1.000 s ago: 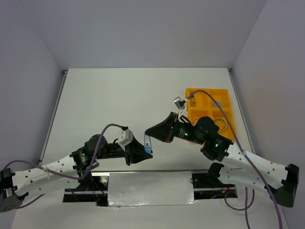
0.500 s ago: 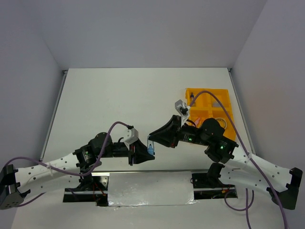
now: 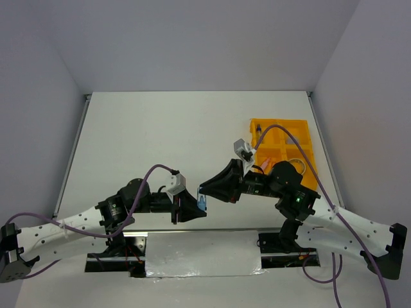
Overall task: Sort the stationery into containers
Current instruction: Close the pen cap on the pen.
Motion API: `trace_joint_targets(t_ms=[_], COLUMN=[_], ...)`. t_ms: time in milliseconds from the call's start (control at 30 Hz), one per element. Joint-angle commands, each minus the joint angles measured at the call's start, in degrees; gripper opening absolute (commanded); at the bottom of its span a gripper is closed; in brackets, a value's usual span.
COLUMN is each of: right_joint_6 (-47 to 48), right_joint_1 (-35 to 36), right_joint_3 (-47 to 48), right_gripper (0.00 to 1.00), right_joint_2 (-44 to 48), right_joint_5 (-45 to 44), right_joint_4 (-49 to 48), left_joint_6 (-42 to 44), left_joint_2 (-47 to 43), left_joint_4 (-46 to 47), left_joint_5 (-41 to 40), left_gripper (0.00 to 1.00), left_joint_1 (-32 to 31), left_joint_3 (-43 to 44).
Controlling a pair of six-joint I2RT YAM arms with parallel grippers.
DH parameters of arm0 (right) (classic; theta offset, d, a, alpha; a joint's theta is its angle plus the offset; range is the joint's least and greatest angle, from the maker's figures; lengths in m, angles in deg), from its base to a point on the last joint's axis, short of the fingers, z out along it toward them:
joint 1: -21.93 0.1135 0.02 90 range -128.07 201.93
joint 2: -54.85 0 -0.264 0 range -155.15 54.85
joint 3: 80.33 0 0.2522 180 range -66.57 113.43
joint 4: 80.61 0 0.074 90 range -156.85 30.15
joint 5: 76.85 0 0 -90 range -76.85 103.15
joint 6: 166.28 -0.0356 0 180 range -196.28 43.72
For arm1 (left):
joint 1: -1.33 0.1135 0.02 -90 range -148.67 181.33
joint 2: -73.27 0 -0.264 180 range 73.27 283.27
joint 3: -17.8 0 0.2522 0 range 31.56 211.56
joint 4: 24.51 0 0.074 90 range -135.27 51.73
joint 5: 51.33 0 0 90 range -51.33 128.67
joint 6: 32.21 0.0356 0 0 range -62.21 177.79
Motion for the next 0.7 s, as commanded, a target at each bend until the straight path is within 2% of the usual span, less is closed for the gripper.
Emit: trace_joint_targets(t_ms=[0, 400, 667], right_joint_6=[0.58, 1.11, -0.65], right_joint_1=[1.61, 1.79, 1.88], right_joint_3=[-0.59, -2.26, -3.75], right_gripper=[0.0, 0.0, 0.0], right_joint_2=[1.43, -0.14, -1.2], right_joint_5=[2.05, -1.11, 0.9], right_joint_4=[-3.31, -2.96, -5.94], left_joint_6=[-0.15, 0.72, 1.08], left_joint_2=[-0.95, -3.76, -5.25], left_joint_4=[-0.46, 1.65, 1.83], left_joint_5=[-2.99, -2.2, -3.25], left_gripper=[0.0, 0.0, 0.0], left_joint_1=[0.28, 0.28, 0.28], left_joint_3=[2.29, 1.59, 0.8])
